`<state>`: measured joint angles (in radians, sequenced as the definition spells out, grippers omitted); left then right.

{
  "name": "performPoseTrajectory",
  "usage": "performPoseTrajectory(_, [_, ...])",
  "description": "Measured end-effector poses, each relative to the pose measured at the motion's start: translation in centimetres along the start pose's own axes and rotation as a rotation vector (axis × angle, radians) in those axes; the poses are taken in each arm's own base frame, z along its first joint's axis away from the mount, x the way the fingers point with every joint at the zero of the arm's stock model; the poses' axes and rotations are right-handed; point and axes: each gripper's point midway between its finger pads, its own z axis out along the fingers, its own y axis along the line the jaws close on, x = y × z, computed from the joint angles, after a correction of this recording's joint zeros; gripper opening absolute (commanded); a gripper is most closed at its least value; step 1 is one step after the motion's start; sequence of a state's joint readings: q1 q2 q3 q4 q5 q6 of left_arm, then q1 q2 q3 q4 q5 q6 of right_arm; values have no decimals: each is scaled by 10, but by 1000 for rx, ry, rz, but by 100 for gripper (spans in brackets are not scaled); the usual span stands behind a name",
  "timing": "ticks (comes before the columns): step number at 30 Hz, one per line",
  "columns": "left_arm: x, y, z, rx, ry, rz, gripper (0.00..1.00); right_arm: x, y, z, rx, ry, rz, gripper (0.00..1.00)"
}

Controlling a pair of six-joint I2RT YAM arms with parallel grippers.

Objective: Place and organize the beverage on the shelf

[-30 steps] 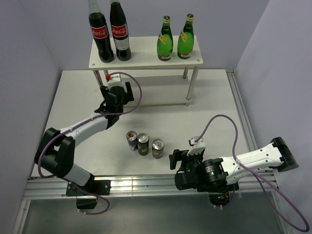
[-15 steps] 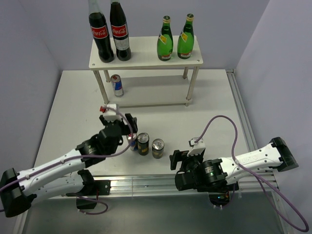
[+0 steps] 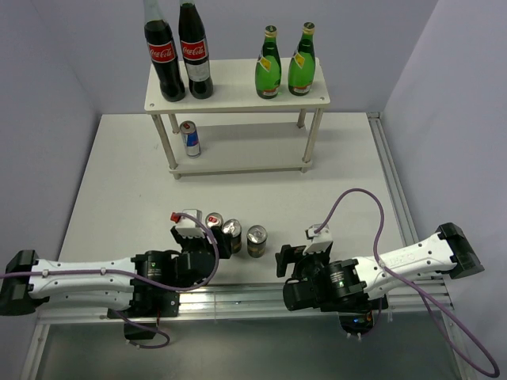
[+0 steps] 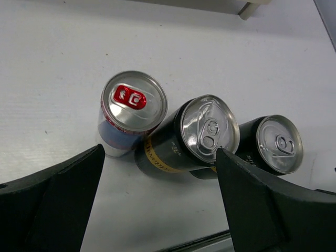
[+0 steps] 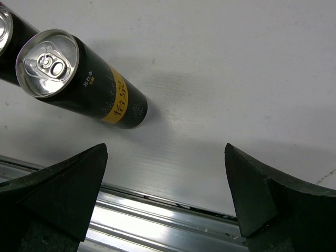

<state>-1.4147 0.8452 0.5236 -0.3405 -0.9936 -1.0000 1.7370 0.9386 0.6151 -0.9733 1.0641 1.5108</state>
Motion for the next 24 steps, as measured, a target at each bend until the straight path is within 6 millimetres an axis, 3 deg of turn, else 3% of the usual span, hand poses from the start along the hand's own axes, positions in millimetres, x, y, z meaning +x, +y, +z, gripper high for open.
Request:
performPoseTrajectory(11, [6,0,4,-84,-70,-167,94,2,0,1,4,3,3,99])
performPoseTrajectory(16, [3,-2,-6,-105,-71,-87,95,2,0,1,6,3,0,99])
performPoseTrajectory(24, [-30,-14,-31,-96,-77,-49,96,3,0,1,9,3,1,99])
